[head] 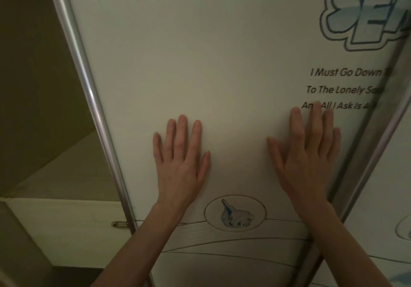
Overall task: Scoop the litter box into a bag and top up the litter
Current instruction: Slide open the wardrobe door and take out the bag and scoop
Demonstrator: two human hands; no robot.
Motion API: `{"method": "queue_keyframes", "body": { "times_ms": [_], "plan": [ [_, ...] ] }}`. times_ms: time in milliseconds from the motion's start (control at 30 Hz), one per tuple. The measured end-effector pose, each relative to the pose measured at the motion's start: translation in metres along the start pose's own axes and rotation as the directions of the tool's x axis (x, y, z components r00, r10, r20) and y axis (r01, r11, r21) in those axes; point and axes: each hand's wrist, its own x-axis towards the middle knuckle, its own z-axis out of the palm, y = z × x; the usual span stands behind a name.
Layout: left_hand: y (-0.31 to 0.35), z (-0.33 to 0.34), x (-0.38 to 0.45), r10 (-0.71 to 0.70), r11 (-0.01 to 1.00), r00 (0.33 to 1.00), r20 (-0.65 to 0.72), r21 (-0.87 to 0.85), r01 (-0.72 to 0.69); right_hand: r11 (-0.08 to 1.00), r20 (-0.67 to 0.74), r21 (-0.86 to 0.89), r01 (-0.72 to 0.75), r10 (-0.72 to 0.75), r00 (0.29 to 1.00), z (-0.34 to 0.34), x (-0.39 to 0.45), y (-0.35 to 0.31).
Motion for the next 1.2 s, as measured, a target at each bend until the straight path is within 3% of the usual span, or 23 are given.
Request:
{"method": "queue_keyframes", "body": {
  "times_ms": [67,200,267,433,600,833,1033,1200],
  "plan": [
    [0.014,0.002,0.002,0.001,1.0,1.0,-0.004,0.002,-0.001,0.999,-0.001,0.055,-0.003,0.003,1.0,-0.005,0.001,-0.01],
    [0.043,0.004,0.005,0.003,0.999,1.0,0.014,-0.04,-0.003,0.964,0.009,0.152,0.22,-0.224,0.975,-0.008,0.008,-0.037],
    [0.049,0.004,0.006,0.041,0.997,0.999,0.031,-0.07,-0.039,0.95,0.032,0.175,0.258,-0.268,0.963,-0.005,0.009,-0.046],
    [0.046,-0.004,0.004,0.163,0.974,0.985,0.065,-0.169,-0.15,0.979,0.012,0.087,0.183,-0.185,0.983,-0.003,0.004,-0.032],
    [0.03,-0.007,-0.003,0.042,0.996,0.998,0.042,-0.086,-0.038,0.992,0.026,0.028,0.12,-0.121,0.992,-0.005,0.001,-0.01],
    [0.047,-0.011,-0.005,0.073,0.996,0.994,0.084,-0.06,-0.068,0.998,0.1,-0.018,-0.066,0.067,0.993,-0.016,-0.006,-0.003],
    [0.057,-0.014,-0.016,0.007,0.999,0.994,0.112,-0.032,-0.004,0.996,0.104,0.054,0.078,-0.083,0.991,-0.028,-0.019,-0.007],
    [0.063,-0.011,-0.023,0.06,0.998,0.984,0.165,-0.031,-0.055,0.984,0.151,0.111,0.138,-0.154,0.976,-0.031,-0.036,-0.014]
  ]
}}
